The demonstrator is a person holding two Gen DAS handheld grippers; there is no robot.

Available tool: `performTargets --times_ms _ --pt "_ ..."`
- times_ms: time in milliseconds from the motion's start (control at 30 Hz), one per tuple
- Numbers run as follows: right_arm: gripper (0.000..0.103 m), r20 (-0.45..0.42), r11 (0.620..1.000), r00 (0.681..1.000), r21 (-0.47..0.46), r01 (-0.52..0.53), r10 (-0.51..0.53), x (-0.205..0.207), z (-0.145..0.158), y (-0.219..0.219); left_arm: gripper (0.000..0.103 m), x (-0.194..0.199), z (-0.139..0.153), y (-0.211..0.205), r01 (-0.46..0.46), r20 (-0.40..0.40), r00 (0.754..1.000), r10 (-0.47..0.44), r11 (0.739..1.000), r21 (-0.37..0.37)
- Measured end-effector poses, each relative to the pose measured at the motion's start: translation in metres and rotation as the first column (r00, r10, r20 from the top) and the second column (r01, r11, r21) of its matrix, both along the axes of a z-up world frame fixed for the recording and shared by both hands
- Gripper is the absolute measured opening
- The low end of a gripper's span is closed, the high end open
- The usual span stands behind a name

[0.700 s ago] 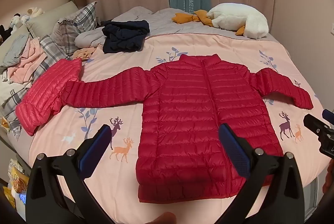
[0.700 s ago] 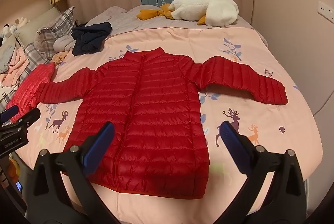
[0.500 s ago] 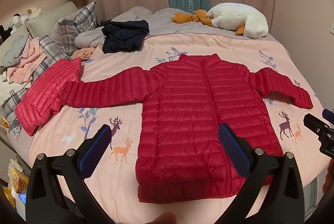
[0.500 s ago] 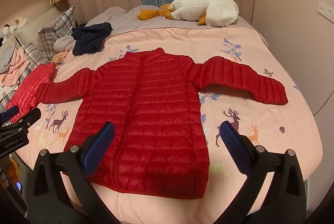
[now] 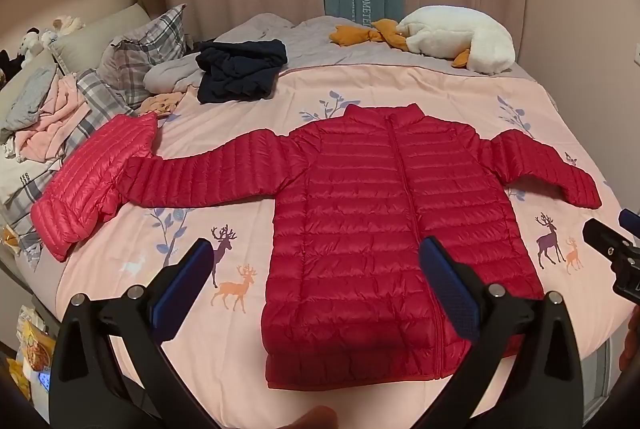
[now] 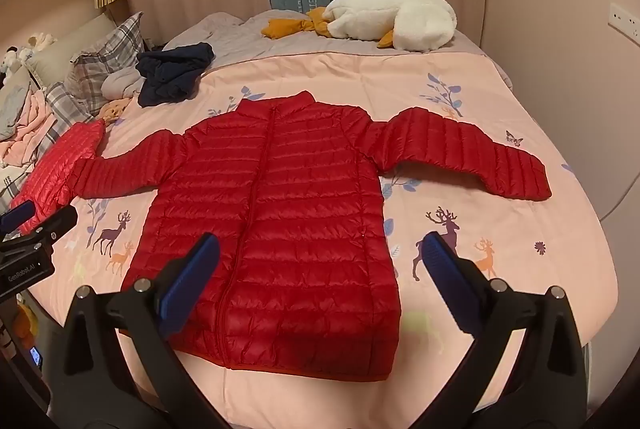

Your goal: Fold large clothes

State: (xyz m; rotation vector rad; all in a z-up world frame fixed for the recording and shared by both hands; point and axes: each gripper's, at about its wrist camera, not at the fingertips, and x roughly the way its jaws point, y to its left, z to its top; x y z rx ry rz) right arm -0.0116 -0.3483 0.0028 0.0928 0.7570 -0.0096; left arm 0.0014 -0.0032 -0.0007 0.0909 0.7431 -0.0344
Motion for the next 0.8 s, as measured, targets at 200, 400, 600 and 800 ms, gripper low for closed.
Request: performTargets --times_ms 200,400,600,800 --pt "0.101 -0.002 1.0 1.0 -0.003 0.002 -0.002 -0.0002 -0.0003 -0.0001 0.102 0.0003 0.0001 -0.0009 -0.002 -0.005 1.0 0.002 1.0 0.005" --pt "0.101 0.002 1.0 1.0 0.002 -0.001 0.001 -0.0002 -0.0001 -0.0001 0.102 0.0002 -0.0002 -0.0009 -0.002 -0.006 1.0 0.002 1.0 0.003" --pt "0.101 0.002 1.0 1.0 -0.001 0.001 -0.001 -0.0001 0.0001 0.0 0.102 -0.0001 0.0027 0.0003 -0.002 -0.006 1.0 0.002 1.0 0.005" --pt "0.101 0.002 1.0 1.0 -0.002 0.001 -0.001 0.0001 -0.0001 -0.0003 0.102 -0.0005 0.0023 0.0001 -0.001 -0.001 1.0 0.001 1.0 0.008"
